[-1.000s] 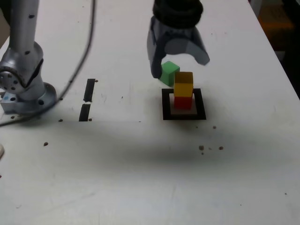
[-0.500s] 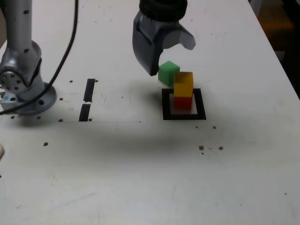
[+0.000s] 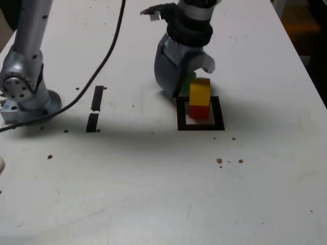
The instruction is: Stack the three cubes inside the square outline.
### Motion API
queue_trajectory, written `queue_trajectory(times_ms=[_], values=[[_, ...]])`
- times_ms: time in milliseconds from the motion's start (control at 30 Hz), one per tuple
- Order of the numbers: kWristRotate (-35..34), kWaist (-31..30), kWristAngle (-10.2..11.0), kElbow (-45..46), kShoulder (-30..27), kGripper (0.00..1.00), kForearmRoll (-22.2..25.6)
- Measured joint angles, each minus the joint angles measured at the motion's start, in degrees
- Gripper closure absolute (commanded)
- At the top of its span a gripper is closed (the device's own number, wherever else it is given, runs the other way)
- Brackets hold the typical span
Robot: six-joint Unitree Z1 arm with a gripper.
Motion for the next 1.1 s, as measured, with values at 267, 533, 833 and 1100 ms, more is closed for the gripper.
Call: queue_trajectory(times_ms=[267,533,833,1100], values=[[1.4,1.9,0.3,-2.0,1.2,0.31,1.2],[2.3,2.4,0.6,-2.3,1.3,0.66,1.2],[3.8,2.5,1.7,-2.7,1.2,0.90,1.2],[6.3,3.6,2.8,-2.8,-0.1,0.93,1.2]])
